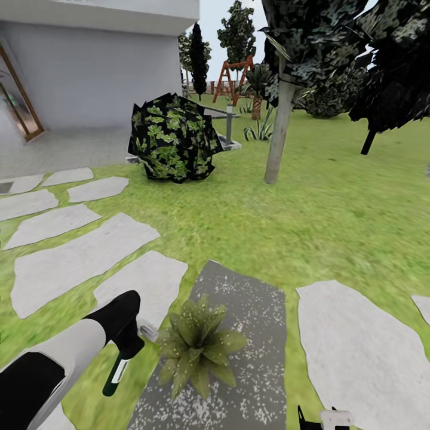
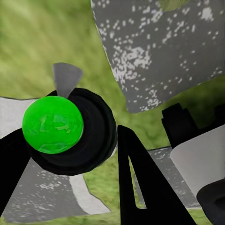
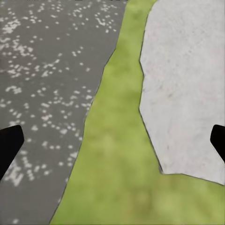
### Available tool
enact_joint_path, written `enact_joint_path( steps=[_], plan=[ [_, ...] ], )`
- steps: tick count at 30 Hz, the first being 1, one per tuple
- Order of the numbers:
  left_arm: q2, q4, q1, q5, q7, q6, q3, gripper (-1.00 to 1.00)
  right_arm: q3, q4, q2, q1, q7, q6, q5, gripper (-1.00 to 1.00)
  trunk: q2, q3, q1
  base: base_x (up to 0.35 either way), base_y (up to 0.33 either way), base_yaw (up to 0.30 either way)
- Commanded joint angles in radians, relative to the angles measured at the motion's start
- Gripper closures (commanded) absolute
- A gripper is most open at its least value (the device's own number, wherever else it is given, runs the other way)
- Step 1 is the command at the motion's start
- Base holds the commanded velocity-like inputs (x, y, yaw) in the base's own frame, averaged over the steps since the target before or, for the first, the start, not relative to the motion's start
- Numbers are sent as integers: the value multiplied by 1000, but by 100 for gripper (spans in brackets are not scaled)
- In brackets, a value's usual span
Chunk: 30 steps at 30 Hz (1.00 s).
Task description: Pick up the pesticide atomizer in the garden and spray insectifuge to fully cover both potted plants in the garden.
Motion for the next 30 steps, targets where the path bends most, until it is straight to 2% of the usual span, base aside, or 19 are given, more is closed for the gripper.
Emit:
enact_joint_path(
  steps=[1,10,21,30],
  plan=[
    [0,-2,0,-9,-11,3,-1,100,0,1,0,-1,-7,-2,7,-100,0,-1,0,14,-3,25],
    [-3,-2,0,-9,-10,2,-3,100,0,1,0,-1,-7,-2,7,-100,0,-1,0,54,-173,14],
    [1,-5,0,-9,-9,2,0,100,0,1,0,-1,-7,-2,7,-100,0,-1,0,-170,-242,248],
    [5,-5,0,-9,-9,2,2,100,0,1,0,-1,-7,-2,7,-100,0,-1,0,-10,-270,81]
  ],
)
